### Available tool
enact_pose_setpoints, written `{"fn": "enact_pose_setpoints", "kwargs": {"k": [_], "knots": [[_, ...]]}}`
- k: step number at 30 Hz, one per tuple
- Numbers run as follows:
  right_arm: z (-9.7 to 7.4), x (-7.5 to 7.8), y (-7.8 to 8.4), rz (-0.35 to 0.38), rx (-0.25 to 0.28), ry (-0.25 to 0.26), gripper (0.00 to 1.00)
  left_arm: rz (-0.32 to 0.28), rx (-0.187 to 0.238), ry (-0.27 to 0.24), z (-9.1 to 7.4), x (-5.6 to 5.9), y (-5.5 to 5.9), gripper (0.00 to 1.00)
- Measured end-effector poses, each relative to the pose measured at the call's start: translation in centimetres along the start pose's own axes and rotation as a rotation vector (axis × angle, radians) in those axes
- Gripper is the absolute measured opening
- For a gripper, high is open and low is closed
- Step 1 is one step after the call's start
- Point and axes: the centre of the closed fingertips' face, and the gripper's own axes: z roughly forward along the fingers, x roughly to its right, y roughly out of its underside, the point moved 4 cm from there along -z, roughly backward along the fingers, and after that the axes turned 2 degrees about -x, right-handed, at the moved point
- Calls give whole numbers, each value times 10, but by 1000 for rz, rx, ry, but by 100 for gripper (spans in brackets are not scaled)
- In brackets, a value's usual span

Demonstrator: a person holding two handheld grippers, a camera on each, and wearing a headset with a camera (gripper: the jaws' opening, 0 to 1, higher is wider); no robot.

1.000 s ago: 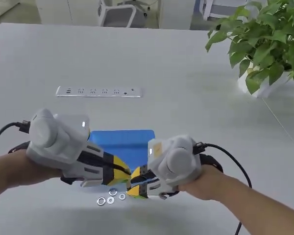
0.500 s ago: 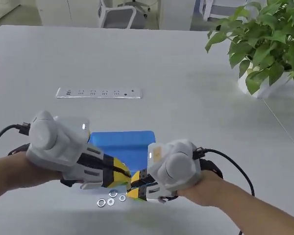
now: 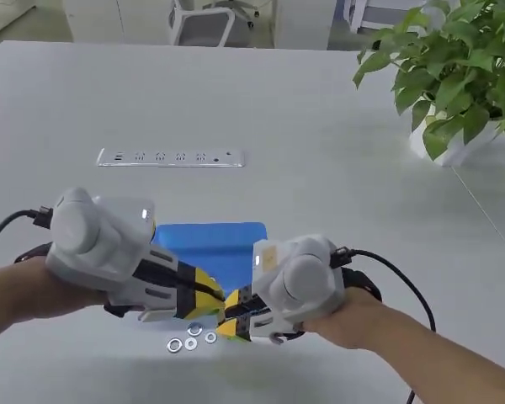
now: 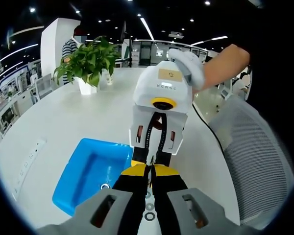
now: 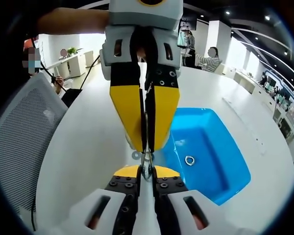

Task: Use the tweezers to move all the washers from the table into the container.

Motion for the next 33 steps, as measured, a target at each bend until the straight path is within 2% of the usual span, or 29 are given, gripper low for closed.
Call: {"fn": "enact_pose_setpoints", "kwargs": {"k": [16,24,30,33], "knots": [[0,-1,0,-5,2,1,9,-7,-12,-10,-1,0,2,8],[-2,-1,-2,-12,2,2,9,-8,-24,-32,-7,2,2,18],[-8,-2,-7,-12,14,0,9,-44,-29,-41,-15,6,5,26],[-9,-4,-7,-25,2,-6,9,-64,-30,-53,-17,8,7,30]]}}
